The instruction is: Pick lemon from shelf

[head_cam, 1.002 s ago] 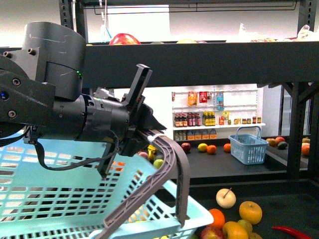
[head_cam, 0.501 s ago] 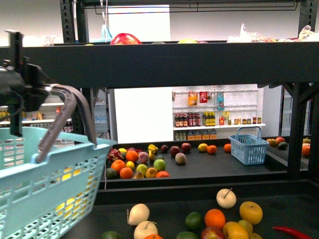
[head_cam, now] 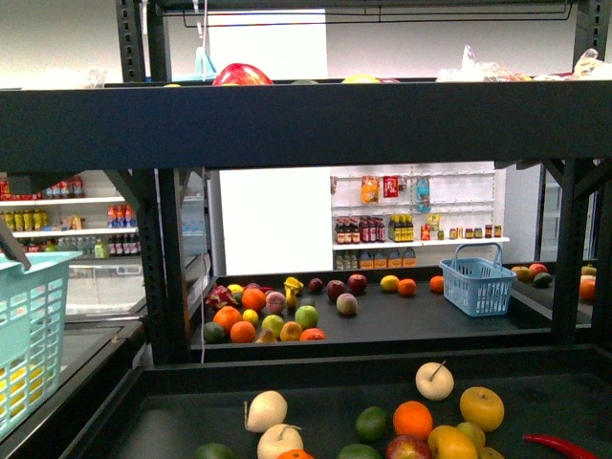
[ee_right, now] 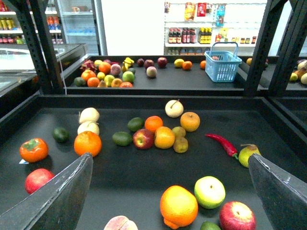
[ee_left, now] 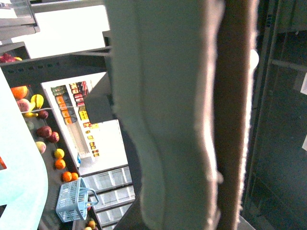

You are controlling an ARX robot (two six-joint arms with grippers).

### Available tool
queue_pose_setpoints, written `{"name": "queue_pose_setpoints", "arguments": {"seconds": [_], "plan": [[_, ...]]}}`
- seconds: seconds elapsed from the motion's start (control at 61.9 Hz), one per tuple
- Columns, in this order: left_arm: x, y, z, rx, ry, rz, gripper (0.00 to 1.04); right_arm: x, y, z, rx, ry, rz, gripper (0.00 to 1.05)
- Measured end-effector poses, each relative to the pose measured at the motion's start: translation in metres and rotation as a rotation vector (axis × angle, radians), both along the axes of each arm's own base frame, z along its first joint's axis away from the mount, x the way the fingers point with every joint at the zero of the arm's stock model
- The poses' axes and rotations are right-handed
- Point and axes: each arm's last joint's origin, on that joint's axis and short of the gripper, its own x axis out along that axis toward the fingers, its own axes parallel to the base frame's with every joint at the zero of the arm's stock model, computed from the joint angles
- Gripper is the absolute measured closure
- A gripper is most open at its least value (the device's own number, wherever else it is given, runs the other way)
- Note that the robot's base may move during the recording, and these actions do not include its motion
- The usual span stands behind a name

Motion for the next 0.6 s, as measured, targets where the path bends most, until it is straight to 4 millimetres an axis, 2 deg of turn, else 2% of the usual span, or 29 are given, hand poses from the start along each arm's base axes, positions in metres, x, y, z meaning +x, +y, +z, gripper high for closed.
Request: {"name": "queue_pose_setpoints", "arguments": {"seconds": [0.275, 0.598], "plan": [[-0.004, 0.043, -0.037, 0.001, 0.040, 0.006, 0.98, 0.000, 0.000, 0.000, 0.000, 0.000, 0.000, 0.07], [-0.003, 0.072, -0.062, 0.011, 0.063, -0.003, 0.98, 0.000, 0.000, 0.000, 0.000, 0.000, 0.000, 0.07]]}}
